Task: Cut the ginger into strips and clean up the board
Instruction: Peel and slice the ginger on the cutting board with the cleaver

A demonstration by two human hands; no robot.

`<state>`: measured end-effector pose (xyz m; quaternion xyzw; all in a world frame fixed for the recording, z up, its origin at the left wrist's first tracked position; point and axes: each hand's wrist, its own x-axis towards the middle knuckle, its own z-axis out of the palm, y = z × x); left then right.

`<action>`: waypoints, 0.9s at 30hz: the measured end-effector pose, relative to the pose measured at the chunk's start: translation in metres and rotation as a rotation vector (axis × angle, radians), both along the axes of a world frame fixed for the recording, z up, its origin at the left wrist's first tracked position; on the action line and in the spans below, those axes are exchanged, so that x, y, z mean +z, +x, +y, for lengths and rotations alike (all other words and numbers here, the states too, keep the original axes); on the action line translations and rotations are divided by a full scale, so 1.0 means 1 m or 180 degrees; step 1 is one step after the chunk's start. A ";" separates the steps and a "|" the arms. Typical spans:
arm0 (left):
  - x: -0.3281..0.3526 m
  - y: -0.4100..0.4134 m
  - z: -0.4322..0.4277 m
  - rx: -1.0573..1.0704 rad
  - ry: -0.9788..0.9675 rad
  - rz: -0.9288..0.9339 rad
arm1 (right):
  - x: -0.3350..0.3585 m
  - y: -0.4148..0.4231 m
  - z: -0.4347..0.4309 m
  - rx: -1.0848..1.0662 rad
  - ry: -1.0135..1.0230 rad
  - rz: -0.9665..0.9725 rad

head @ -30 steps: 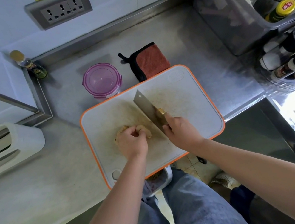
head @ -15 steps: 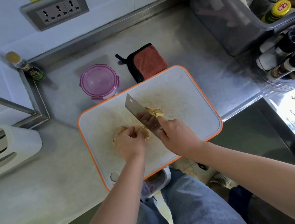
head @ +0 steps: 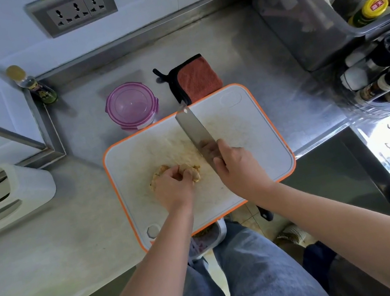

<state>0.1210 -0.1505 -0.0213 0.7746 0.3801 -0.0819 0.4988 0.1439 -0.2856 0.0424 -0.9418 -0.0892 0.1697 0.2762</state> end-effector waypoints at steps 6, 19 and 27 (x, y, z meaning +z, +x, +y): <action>0.004 -0.001 -0.001 -0.0043 0.0045 -0.0042 | -0.003 -0.004 0.002 0.0322 -0.0140 0.0409; 0.010 -0.001 -0.002 -0.0035 0.0055 -0.0075 | -0.006 -0.009 0.009 0.0528 -0.0457 0.0302; 0.015 0.002 -0.003 -0.0061 0.0189 0.0020 | -0.016 -0.006 0.018 0.0735 -0.0807 0.0043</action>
